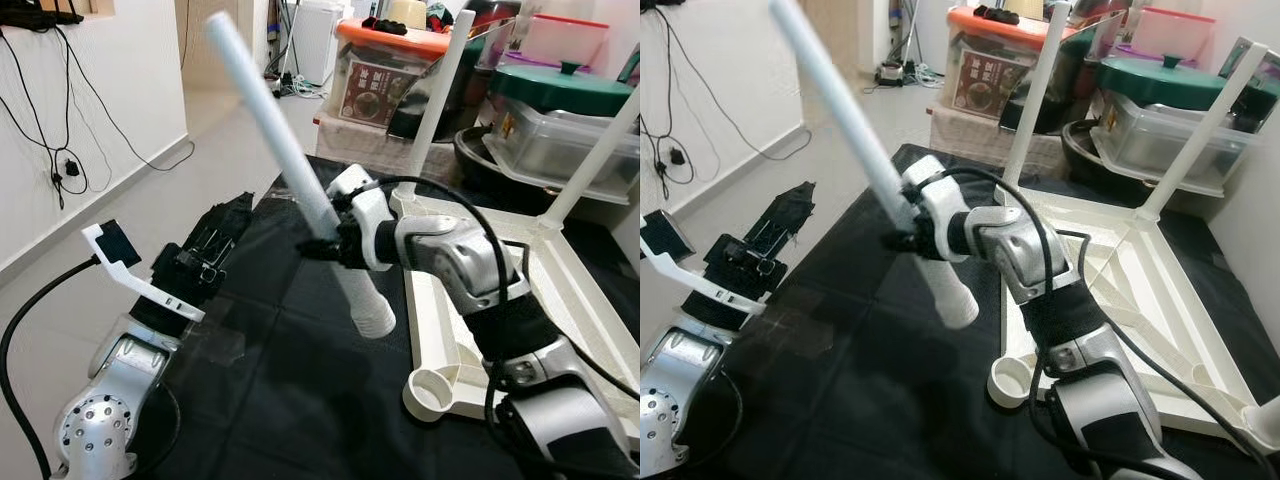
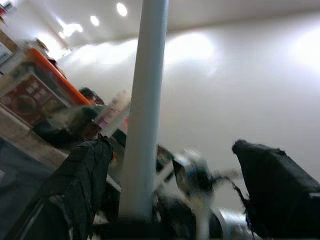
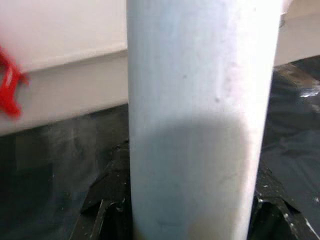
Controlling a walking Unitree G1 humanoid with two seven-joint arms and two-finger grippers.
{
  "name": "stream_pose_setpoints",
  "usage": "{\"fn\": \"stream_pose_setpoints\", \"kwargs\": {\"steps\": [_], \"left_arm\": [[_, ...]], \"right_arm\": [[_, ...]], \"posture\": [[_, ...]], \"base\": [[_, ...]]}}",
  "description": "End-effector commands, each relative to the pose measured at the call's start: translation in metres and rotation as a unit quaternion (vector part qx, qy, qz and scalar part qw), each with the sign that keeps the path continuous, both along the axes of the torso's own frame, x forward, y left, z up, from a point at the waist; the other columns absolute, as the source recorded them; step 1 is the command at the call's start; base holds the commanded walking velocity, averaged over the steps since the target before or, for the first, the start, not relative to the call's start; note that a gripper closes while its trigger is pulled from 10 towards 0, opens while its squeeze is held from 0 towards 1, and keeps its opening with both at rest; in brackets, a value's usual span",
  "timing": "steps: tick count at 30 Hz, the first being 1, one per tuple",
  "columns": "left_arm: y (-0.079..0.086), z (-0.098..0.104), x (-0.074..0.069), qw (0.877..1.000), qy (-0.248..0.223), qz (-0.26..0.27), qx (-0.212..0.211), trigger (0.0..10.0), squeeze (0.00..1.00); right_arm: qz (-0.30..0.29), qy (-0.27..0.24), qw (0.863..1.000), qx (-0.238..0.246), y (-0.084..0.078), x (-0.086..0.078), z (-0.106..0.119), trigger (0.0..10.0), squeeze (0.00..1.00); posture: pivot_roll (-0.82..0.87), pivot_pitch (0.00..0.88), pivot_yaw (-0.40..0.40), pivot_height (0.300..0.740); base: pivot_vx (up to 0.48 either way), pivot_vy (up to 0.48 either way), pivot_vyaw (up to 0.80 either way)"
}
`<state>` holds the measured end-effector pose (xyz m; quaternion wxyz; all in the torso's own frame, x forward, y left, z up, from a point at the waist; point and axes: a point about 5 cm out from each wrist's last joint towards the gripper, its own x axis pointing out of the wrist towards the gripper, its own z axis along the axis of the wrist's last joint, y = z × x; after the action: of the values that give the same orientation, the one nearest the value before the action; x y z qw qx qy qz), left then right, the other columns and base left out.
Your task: Building children table
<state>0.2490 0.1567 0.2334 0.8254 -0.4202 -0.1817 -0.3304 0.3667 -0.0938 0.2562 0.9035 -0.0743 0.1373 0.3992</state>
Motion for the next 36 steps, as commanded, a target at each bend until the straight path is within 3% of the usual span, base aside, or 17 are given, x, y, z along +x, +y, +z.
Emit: {"fn": "stream_pose_setpoints", "kwargs": {"steps": [1,3,4,5,6,7,8,11,13,14,15,17,22,23,25,31,36], "left_arm": [[-0.005,0.001,-0.003,1.0,-0.007,-0.016,0.013,10.0,0.0],[-0.008,-0.016,0.005,0.996,0.047,0.021,0.078,10.0,0.0],[-0.006,-0.032,0.013,0.984,0.096,0.058,0.138,10.0,0.0],[-0.006,-0.032,0.013,0.984,0.096,0.058,0.138,10.0,0.0],[-0.004,-0.043,0.018,0.971,0.129,0.087,0.183,10.0,0.0],[-0.004,-0.043,0.018,0.971,0.129,0.087,0.183,10.0,0.0],[0.004,-0.063,0.025,0.932,0.188,0.136,0.278,10.0,0.0],[0.004,-0.063,0.025,0.932,0.188,0.136,0.278,10.0,0.0],[0.008,-0.072,0.026,0.907,0.212,0.163,0.325,10.0,0.0],[0.008,-0.072,0.026,0.907,0.212,0.163,0.325,10.0,0.0],[0.007,-0.074,0.025,0.901,0.22,0.161,0.338,10.0,0.0],[0.008,-0.074,0.025,0.894,0.221,0.17,0.351,10.0,0.0],[0.009,-0.078,0.025,0.88,0.233,0.177,0.374,10.0,0.0],[0.009,-0.078,0.025,0.88,0.233,0.177,0.374,10.0,0.0],[0.009,-0.081,0.027,0.873,0.25,0.162,0.385,10.0,0.0],[0.01,-0.082,0.025,0.867,0.248,0.162,0.4,10.0,0.0],[0.01,-0.083,0.023,0.864,0.248,0.163,0.408,10.0,0.0]], "right_arm": [[-0.029,-0.031,0.999,0.026,-0.009,0.006,0.016,0.0,0.0],[-0.118,-0.043,0.989,0.08,-0.031,0.021,0.029,0.0,0.0],[-0.167,-0.046,0.979,0.106,-0.045,0.027,0.032,4.3,0.0],[-0.167,-0.046,0.979,0.106,-0.045,0.027,0.032,4.3,0.0],[-0.205,-0.047,0.97,0.122,-0.056,0.031,0.031,6.8,0.0],[-0.205,-0.047,0.97,0.122,-0.056,0.031,0.031,6.8,0.0],[-0.298,-0.034,0.945,0.134,-0.083,0.035,0.016,10.0,0.0],[-0.298,-0.034,0.945,0.134,-0.083,0.035,0.016,10.0,0.0],[-0.356,-0.033,0.922,0.149,-0.102,0.033,0.002,10.0,0.0],[-0.356,-0.033,0.922,0.149,-0.102,0.033,0.002,10.0,0.0],[-0.386,-0.024,0.906,0.172,-0.108,0.031,-0.005,10.0,0.0],[-0.399,-0.029,0.897,0.19,-0.111,0.027,-0.011,10.0,0.0],[-0.427,0.008,0.883,0.194,-0.111,0.021,-0.028,10.0,0.0],[-0.427,0.008,0.883,0.194,-0.111,0.021,-0.028,10.0,0.0],[-0.428,0.073,0.878,0.2,-0.105,0.019,-0.038,10.0,0.0],[-0.457,0.087,0.855,0.23,-0.102,0.018,-0.036,10.0,0.0],[-0.46,0.088,0.846,0.254,-0.099,0.018,-0.037,10.0,0.0]], "posture": [[0.06,0.0,-0.133,0.74],[0.07,0.0,-0.142,0.74],[0.07,0.0,-0.143,0.74],[0.07,0.0,-0.143,0.74],[0.07,0.0,-0.143,0.74],[0.07,0.0,-0.143,0.74],[0.07,0.0,-0.144,0.74],[0.07,0.0,-0.144,0.74],[0.07,0.0,-0.141,0.74],[0.07,0.0,-0.141,0.74],[0.07,0.0,-0.133,0.74],[0.07,0.0,-0.132,0.74],[0.06,0.0,-0.124,0.74],[0.06,0.0,-0.124,0.74],[0.07,0.0,-0.123,0.74],[0.07,0.0,-0.122,0.74],[0.08,0.0,-0.12,0.74]], "base": [[0.0,0.0,0.0],[0.0,0.0,0.0],[0.0,0.0,0.0],[0.0,0.0,0.0],[0.0,0.0,0.0],[0.0,0.0,0.0],[0.0,0.0,0.0],[0.0,0.0,0.0],[0.0,0.0,0.0],[0.0,0.0,0.0],[0.0,0.0,0.0],[0.0,0.0,0.0],[0.0,0.0,0.0],[0.0,0.0,0.0],[0.0,0.0,0.0],[0.0,0.0,0.0],[0.0,0.0,0.0]]}}
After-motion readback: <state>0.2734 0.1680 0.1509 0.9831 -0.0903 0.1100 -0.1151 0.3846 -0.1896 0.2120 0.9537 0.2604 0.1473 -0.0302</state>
